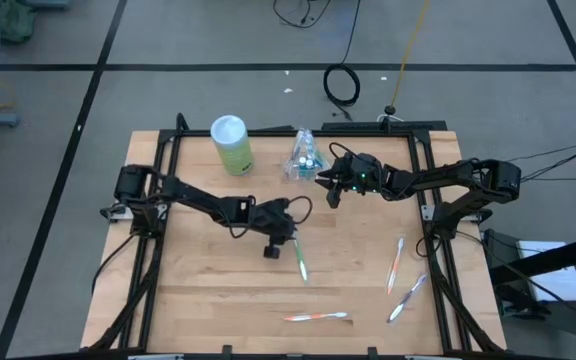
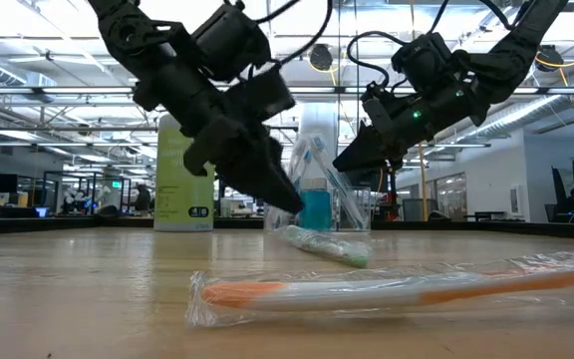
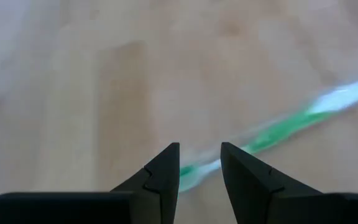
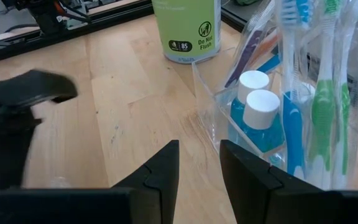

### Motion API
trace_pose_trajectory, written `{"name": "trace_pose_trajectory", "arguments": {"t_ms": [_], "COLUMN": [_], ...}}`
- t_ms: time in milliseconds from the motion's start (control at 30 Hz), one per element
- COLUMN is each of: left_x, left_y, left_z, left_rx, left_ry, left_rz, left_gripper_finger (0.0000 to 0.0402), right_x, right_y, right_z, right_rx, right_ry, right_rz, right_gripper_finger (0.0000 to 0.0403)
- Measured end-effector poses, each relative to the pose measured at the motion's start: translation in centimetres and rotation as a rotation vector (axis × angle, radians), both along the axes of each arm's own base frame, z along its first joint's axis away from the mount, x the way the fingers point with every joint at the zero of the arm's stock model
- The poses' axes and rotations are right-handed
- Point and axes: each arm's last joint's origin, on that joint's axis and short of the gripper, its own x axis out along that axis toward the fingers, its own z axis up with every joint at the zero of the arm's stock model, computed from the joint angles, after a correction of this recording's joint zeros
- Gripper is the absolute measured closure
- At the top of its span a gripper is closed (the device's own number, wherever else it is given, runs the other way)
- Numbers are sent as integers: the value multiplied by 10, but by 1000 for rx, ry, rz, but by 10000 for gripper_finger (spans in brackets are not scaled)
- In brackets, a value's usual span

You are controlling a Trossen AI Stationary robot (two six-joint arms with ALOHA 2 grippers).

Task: Pick & Place toothbrushing station
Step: Put the green toothbrush into the transparent organizer

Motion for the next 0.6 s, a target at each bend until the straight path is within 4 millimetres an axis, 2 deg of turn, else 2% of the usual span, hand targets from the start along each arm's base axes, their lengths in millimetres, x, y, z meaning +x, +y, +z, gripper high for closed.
{"name": "trace_pose_trajectory", "arguments": {"t_ms": [200, 467, 600], "left_x": [-2, -3, -3], "left_y": [22, 31, 30], "left_z": [-2, -2, -4], "left_rx": [-5, -202, -191], "left_ry": [32, 45, 45], "left_rz": [139, 38, 32], "left_gripper_finger": [277, 277, 277], "right_x": [0, 0, 0], "right_y": [0, 0, 0], "right_z": [0, 0, 0], "right_rx": [0, 0, 0], "right_ry": [0, 0, 0], "right_rz": [0, 0, 0], "right_gripper_finger": [291, 291, 291]}}
